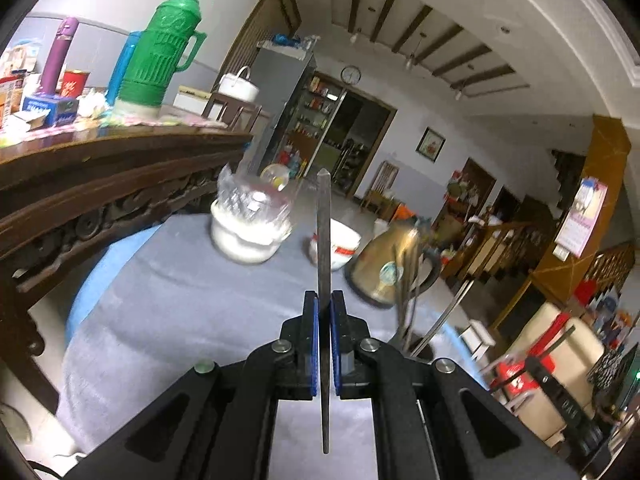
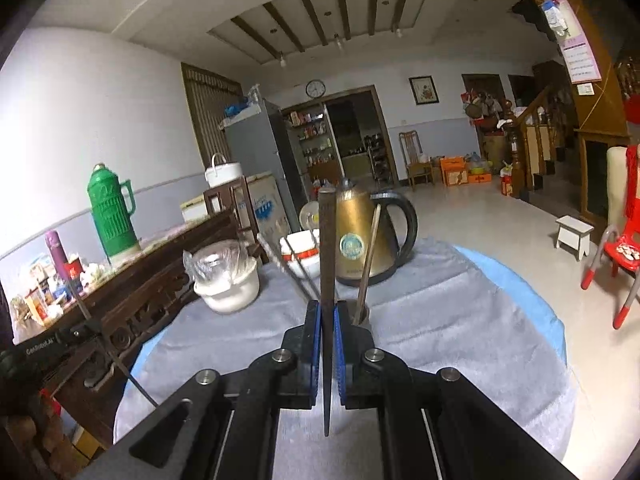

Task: Organize utensils
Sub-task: 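Lower the right gripper's chopstick into the grey cup while the left gripper inserts its own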

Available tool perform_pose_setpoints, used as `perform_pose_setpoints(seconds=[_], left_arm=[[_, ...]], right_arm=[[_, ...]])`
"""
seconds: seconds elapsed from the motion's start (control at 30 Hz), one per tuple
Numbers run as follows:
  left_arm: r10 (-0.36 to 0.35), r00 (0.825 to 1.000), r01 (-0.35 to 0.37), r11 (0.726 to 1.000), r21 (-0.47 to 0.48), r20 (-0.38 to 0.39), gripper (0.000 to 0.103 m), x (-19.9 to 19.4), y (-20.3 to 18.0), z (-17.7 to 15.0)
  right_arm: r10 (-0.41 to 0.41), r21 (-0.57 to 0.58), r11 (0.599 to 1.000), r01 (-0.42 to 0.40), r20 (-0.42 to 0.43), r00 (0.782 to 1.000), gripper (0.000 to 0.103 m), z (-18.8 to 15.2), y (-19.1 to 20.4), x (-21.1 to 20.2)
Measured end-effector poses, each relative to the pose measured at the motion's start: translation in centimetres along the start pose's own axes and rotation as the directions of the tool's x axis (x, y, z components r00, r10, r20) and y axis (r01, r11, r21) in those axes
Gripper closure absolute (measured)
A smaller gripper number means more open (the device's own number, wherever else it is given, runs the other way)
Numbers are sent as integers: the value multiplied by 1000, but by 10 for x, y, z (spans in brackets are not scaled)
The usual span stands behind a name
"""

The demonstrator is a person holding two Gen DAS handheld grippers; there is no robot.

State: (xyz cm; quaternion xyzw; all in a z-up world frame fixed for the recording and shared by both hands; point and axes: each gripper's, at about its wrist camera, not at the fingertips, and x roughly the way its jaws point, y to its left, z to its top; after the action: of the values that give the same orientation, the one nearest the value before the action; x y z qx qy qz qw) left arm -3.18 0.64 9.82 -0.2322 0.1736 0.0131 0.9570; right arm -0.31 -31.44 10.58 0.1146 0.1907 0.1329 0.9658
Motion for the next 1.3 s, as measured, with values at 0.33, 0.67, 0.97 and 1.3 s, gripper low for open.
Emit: perform_pose_setpoints(seconds=[0.33, 0.67, 0.97, 1.3], left_arm=[[-86, 994, 86, 996, -6, 65, 97, 24, -44, 31], [-120, 987, 121, 993, -5, 109, 97, 60, -78, 54], [-115, 992, 113, 993, 32, 57, 97, 112, -101, 45], [-100, 995, 101, 994, 46, -30, 97, 153, -104, 26]], right_arm=[[4, 4, 1000, -4, 104, 995, 96, 44, -3, 0], [-12, -8, 1000, 14, 153, 988, 96, 75, -4, 24], [-39, -46, 998, 43, 96, 995, 96, 74, -8, 73], [-57, -48, 997, 57, 7, 998, 96, 66, -20, 116]])
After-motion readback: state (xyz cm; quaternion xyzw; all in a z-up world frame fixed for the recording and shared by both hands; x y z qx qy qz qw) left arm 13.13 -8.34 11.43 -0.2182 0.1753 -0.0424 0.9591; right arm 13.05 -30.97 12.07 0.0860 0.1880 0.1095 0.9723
